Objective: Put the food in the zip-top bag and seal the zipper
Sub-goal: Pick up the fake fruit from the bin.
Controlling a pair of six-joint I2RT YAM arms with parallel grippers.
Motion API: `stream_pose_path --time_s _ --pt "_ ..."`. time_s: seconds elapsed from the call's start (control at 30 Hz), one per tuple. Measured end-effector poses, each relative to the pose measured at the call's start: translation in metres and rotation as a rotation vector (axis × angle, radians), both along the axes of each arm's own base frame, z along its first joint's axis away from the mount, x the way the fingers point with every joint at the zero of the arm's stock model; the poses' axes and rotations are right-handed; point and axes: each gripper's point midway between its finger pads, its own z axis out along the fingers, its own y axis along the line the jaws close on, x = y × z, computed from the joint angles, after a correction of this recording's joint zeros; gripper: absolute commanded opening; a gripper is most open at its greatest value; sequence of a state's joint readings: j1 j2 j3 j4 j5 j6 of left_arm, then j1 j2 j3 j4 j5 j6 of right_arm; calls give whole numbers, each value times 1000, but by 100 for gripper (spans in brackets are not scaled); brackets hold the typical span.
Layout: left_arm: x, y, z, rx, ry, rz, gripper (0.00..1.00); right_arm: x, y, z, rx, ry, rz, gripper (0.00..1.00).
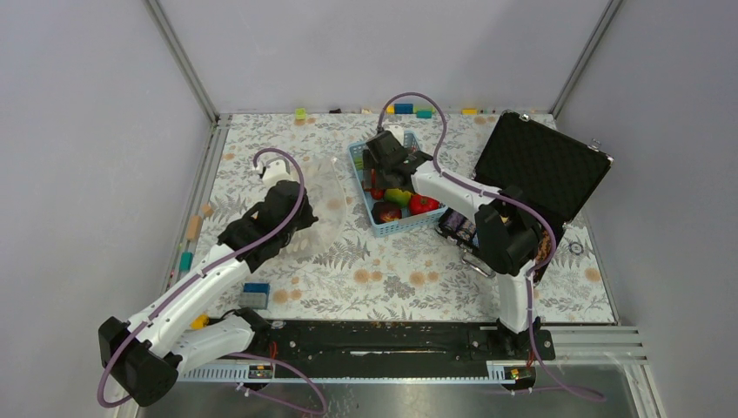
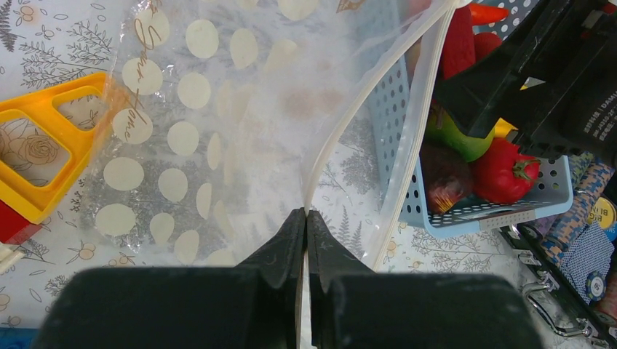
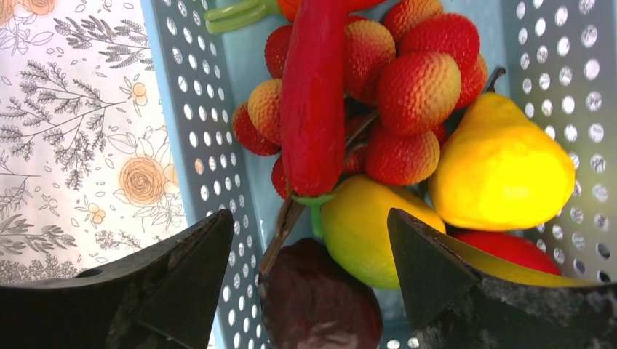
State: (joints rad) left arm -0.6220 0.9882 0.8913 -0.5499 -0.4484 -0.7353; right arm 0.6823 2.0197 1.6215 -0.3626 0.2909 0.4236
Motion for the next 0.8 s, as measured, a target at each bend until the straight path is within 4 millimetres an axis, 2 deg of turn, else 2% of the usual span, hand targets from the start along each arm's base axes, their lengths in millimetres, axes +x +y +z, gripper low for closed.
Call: stream_pose_path --time_s 0.3,0.8 --pt "1 -1 0 -11 -3 2 0 -16 4 -3 75 23 -156 68" --pt "1 -2 -2 -18 -5 1 0 -16 15 -6 231 60 -311 57"
